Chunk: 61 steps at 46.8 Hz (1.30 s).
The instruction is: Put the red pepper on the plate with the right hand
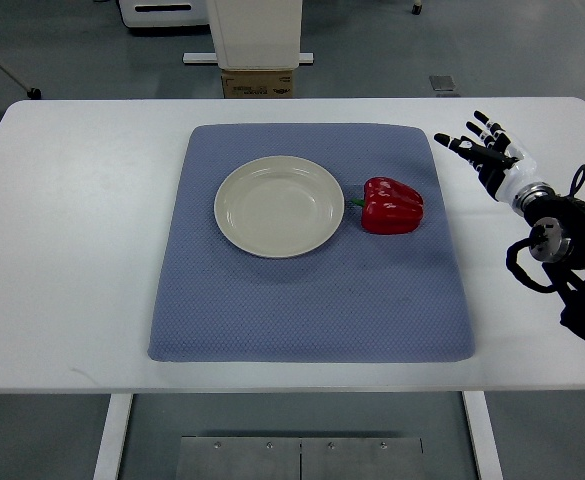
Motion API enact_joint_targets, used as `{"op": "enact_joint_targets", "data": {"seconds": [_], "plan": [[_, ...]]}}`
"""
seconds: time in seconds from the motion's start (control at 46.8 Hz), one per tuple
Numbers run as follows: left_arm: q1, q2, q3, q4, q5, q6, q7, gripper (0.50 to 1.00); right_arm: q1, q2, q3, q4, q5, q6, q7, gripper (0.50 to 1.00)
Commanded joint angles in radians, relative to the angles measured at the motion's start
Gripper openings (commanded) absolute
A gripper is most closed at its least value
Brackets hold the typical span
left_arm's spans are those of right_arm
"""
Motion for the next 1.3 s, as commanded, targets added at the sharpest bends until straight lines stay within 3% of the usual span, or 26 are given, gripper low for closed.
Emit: {"op": "enact_joint_targets", "data": {"seconds": [0.0, 1.282], "plan": [[0.0, 0.0, 0.0, 0.0, 0.0, 0.0, 0.0, 1.0, -0.001, 0.0, -0.001, 0.0, 0.0, 0.0, 0.0, 1.0], [0.006, 0.0, 0.0, 0.0, 0.0, 0.0, 0.0, 1.0, 0.007, -0.003, -0.001, 0.012, 0.002, 0.043, 0.002, 1.0]]}}
